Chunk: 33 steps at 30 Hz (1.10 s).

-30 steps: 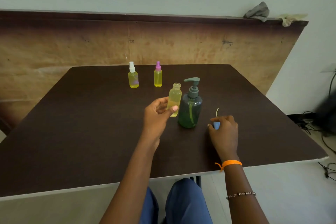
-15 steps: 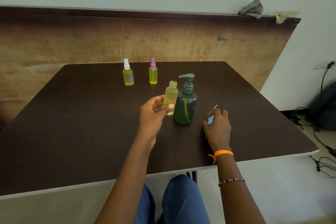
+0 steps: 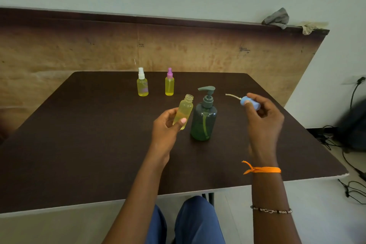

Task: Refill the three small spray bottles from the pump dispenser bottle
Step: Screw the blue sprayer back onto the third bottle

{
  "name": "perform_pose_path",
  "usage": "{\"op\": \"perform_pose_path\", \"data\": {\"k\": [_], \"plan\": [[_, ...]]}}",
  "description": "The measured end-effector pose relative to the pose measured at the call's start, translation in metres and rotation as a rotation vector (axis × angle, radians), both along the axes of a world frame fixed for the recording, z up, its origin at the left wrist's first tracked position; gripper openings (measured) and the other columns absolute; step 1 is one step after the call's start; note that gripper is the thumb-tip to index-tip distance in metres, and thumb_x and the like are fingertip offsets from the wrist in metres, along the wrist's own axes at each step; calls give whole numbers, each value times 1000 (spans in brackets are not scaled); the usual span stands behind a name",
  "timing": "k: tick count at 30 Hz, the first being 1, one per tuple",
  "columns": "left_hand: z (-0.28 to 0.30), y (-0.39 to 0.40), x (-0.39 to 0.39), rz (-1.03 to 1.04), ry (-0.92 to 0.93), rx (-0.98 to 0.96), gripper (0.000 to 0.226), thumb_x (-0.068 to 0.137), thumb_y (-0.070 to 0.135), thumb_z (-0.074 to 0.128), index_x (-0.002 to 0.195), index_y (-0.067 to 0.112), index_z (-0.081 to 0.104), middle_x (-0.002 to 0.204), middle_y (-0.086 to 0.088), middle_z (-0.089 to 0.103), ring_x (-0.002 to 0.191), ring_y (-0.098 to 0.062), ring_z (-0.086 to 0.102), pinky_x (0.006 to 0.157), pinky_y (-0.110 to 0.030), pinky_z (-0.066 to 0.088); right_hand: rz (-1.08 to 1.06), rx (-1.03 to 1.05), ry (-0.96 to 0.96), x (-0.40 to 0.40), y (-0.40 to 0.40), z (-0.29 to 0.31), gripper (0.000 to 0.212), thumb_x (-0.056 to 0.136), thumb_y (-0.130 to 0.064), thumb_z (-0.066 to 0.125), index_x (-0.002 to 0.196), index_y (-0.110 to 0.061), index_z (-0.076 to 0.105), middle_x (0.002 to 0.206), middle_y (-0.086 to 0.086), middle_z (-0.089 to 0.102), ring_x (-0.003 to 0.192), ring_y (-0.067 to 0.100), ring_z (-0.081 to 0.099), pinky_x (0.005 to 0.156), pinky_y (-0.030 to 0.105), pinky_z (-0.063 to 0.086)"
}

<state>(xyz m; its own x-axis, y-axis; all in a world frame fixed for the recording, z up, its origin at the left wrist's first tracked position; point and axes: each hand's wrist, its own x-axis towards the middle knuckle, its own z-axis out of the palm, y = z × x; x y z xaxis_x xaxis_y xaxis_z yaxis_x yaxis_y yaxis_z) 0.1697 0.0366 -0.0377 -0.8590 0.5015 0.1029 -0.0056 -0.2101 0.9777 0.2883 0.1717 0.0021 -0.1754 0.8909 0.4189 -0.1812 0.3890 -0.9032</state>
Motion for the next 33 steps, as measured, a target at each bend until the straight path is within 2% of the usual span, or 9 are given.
{"op": "perform_pose_path", "data": {"k": [3, 7, 12, 16, 18, 21, 26, 29, 33], "plan": [[-1, 0, 0, -14, -9, -5, 27, 87, 5, 61, 99, 29, 59, 102, 7, 66, 102, -11, 61, 86, -28, 50, 24, 26, 89, 1, -7, 17, 11, 90, -11, 63, 92, -20, 68, 90, -11, 68, 86, -1, 63, 77, 20, 52], [0, -1, 0, -27, -24, 0, 27, 88, 5, 61, 98, 30, 60, 107, 4, 66, 108, -15, 61, 87, -30, 51, 93, 70, 127, -5, -13, 33, 13, 91, -12, 62, 89, -25, 65, 90, -10, 67, 82, -2, 60, 67, 16, 49], [2, -4, -1, -40, -20, 18, 29, 87, 5, 61, 95, 33, 60, 104, 7, 65, 108, -15, 60, 89, -32, 51, 233, 37, 113, -19, -15, 43, 10, 84, -7, 70, 91, -13, 66, 88, 0, 69, 79, 2, 63, 71, 17, 49], [2, -6, -4, -37, -26, 40, 29, 88, 4, 60, 97, 31, 60, 105, 7, 65, 108, -15, 60, 86, -28, 51, 260, 96, 66, -33, -17, 54, 13, 91, -14, 63, 82, -23, 62, 78, -8, 64, 69, -4, 57, 62, 14, 45], [2, -6, -5, -37, -28, 43, 27, 88, 4, 60, 100, 28, 60, 106, 4, 66, 108, -16, 60, 86, -29, 51, 252, 154, 19, -40, -15, 59, 17, 94, -19, 60, 78, -23, 57, 75, -11, 59, 66, -3, 53, 61, 16, 44], [4, -6, -5, -38, -30, 62, 27, 88, 3, 59, 98, 29, 61, 103, 6, 66, 106, -14, 61, 86, -28, 51, 282, 244, -85, -51, -12, 66, 16, 95, -25, 58, 82, -15, 55, 75, -10, 56, 69, 2, 50, 64, 22, 44], [10, -8, -6, -49, -25, 99, 26, 89, 2, 57, 105, 22, 60, 104, 4, 66, 102, -11, 61, 86, -27, 52, 493, 427, -346, -65, -11, 77, 22, 92, -16, 61, 74, -22, 50, 78, -7, 59, 63, -4, 53, 59, 12, 42], [14, -10, -6, -62, -12, 127, 26, 89, 3, 58, 104, 24, 60, 105, 6, 66, 102, -10, 61, 83, -25, 52, 644, 455, -477, -70, -11, 83, 5, 89, -12, 65, 88, -13, 60, 90, 5, 64, 76, 10, 62, 66, 24, 51], [17, -14, -6, -82, 0, 156, 22, 91, 10, 57, 110, 19, 60, 105, 4, 66, 99, -8, 62, 80, -23, 53, 828, 572, -692, -78, -3, 93, 14, 85, -2, 68, 91, -13, 64, 93, 13, 67, 80, 26, 64, 74, 39, 55]]}}
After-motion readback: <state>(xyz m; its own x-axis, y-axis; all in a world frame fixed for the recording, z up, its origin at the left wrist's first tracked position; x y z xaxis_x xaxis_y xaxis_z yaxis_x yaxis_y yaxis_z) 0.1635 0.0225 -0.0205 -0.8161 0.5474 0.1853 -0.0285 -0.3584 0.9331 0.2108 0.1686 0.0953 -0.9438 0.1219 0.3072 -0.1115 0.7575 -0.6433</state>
